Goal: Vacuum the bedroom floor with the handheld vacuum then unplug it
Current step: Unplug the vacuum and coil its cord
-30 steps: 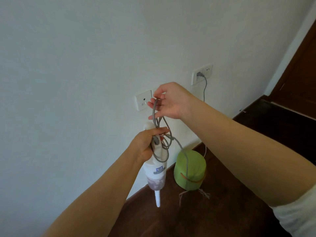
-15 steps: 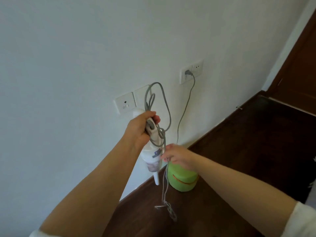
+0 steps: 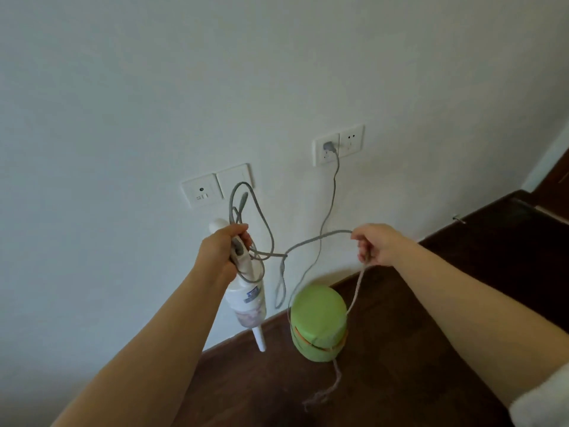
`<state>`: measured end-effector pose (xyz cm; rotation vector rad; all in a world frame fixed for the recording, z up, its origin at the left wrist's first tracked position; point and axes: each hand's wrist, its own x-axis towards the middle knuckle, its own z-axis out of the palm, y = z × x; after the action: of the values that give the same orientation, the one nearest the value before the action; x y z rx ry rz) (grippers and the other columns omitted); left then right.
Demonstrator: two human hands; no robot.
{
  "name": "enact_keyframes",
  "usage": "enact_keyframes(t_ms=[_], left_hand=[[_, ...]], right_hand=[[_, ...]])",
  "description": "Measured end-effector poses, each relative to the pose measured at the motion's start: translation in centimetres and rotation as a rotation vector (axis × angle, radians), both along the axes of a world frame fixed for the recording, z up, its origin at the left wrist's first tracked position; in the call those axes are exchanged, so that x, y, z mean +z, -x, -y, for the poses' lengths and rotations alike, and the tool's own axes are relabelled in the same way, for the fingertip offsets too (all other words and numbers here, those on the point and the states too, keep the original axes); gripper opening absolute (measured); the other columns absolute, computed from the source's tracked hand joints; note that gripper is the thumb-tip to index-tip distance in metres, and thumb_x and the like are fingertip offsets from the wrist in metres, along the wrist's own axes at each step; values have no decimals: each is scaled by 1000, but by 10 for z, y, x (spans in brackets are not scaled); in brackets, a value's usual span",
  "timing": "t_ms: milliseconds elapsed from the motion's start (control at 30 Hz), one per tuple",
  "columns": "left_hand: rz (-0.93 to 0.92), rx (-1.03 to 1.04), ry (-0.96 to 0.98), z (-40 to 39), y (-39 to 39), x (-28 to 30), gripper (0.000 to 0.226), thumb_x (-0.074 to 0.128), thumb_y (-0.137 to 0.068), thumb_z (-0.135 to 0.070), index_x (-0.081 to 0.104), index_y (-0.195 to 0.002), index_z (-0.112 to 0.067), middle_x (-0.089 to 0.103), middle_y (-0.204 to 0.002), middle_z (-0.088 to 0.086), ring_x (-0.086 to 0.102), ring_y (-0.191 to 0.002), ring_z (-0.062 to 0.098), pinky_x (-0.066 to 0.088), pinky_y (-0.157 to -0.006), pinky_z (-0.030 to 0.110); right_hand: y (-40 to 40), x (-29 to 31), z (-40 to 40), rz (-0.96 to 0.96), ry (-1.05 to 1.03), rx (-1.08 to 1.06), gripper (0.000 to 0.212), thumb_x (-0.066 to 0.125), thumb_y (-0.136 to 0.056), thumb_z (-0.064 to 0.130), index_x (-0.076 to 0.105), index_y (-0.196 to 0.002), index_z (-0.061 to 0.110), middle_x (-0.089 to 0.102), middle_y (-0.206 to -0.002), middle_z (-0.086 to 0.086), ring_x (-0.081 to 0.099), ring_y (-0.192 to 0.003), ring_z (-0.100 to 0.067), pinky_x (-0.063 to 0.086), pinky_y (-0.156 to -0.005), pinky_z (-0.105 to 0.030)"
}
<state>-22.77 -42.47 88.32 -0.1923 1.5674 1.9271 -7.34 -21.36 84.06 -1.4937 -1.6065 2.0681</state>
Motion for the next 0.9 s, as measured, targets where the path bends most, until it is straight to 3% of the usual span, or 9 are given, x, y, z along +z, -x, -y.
enact_keyframes(t_ms=[167, 233, 300, 367, 467, 567, 667, 800, 900], left_hand=[[-94, -133, 49, -26, -14, -8, 21, 67, -82, -6, 69, -62, -8, 70, -62, 1, 54, -62, 12, 46, -63, 23], [-132, -232, 52, -38, -17, -5, 24, 71, -79, -12, 74, -55, -13, 72, -76, 2, 56, -67, 12, 47, -67, 24], [-145, -292, 32, -52, -15, 3, 12, 74, -76, -12, 74, -65, -13, 73, -82, 3, 57, -65, 11, 47, -67, 24], [-128, -329, 2, -67, -6, 15, 4, 72, -77, -10, 70, -73, -10, 73, -77, 3, 56, -60, 10, 46, -63, 22], [-75, -305, -5, -87, 12, 28, 11, 64, -83, -6, 64, -72, -8, 69, -60, 2, 54, -54, 11, 45, -58, 21], [-36, -265, 12, -110, 23, 28, 17, 60, -87, -6, 61, -70, -7, 65, -50, 2, 52, -52, 13, 44, -56, 20], [-2, -255, 32, -130, 24, 20, 19, 60, -87, -5, 60, -68, -5, 64, -47, 3, 51, -42, 9, 44, -51, 18], [36, -135, 60, -153, 31, 12, 16, 66, -83, -6, 61, -68, -3, 65, -48, 5, 51, -55, 14, 42, -60, 23], [32, -57, 63, -168, 33, 8, 16, 67, -83, -6, 60, -69, -2, 63, -48, 6, 60, -46, 13, 45, -61, 25]], right_hand=[[57, 86, 6, -452, 293, -51, 15, 41, -93, 5, 44, -79, 5, 45, -75, -15, 51, -64, -26, 49, -68, -44], [79, 108, 20, -529, 327, 28, 9, 45, -93, 7, 46, -85, 3, 46, -88, -19, 55, -74, -30, 46, -77, -49], [100, 121, 30, -547, 331, 119, 8, 46, -94, 8, 47, -89, 2, 44, -103, -18, 55, -81, -33, 41, -84, -52], [119, 128, 31, -535, 325, 191, 8, 45, -94, 8, 47, -89, 2, 44, -106, -17, 55, -92, -35, 40, -89, -50], [136, 129, 16, -545, 304, 292, 12, 41, -96, 7, 47, -87, 3, 54, -90, -21, 57, -102, -39, 46, -88, -44], [140, 117, -16, -493, 193, 296, 11, 39, -97, 5, 47, -90, 4, 63, -82, -19, 66, -74, -29, 57, -64, -35], [137, 86, -61, -303, -36, 171, 12, 42, -96, 7, 49, -105, 3, 64, -73, -12, 63, -57, -21, 54, -48, -25], [141, 46, -136, -88, -247, 48, 13, 42, -96, 11, 50, -104, 5, 56, -72, -8, 51, -58, -18, 43, -53, -24], [157, 30, -180, -3, -423, 100, 26, 45, -96, 24, 54, -113, 7, 58, -98, -14, 50, -73, -22, 37, -62, -26]])
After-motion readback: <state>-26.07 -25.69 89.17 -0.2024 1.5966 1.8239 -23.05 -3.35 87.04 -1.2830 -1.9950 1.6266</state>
